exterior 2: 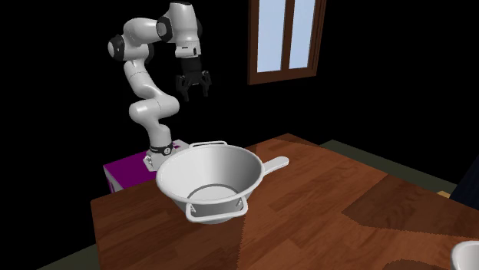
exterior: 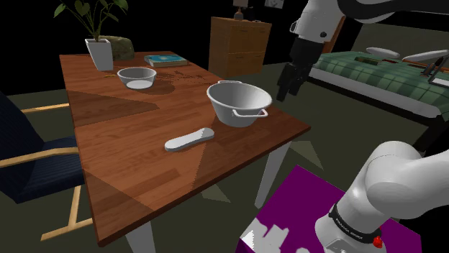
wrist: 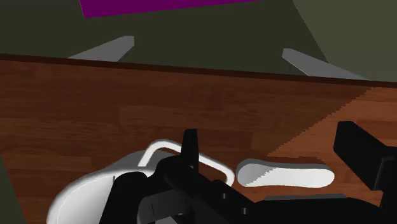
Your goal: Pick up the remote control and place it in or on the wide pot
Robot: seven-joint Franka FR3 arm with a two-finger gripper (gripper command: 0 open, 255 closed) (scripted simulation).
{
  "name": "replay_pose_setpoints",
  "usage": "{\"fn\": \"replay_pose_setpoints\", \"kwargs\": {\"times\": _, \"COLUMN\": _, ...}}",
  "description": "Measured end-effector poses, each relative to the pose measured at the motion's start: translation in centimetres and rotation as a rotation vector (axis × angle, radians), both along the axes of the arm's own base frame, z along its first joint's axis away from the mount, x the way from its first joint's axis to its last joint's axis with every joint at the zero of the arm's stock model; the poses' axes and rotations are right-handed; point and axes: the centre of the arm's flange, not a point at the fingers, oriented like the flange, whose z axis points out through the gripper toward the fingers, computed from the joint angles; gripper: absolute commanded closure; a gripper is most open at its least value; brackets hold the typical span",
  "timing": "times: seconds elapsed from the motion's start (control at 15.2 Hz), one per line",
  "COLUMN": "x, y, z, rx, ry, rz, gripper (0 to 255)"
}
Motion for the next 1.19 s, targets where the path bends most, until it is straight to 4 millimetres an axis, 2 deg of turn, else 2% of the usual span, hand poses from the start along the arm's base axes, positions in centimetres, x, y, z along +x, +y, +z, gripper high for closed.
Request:
{"fn": "replay_pose_setpoints", "kwargs": {"times": 0.13, "x": 0.5, "y": 0.0, "z": -0.3, "rx": -0.002, "ry": 0.000, "rz": 0.021, "gripper": 0}}
{"fn": "replay_pose_setpoints", "kwargs": {"times": 0.26, "x": 2.0, "y": -0.4, "z": -1.6, "rx": -0.007, "ry": 0.002, "rz": 0.092, "gripper": 0}}
{"fn": "replay_pose_setpoints", "kwargs": {"times": 0.79, "x": 11.3, "y": 0.0, "z": -7.0, "rx": -0.035, "ry": 0.004, "rz": 0.445, "gripper": 0}}
{"fn": "replay_pose_setpoints", "kwargs": {"times": 1.19, "x": 17.6, "y": 2.6, "z": -11.5, "rx": -0.058, "ry": 0.006, "rz": 0.716, "gripper": 0}}
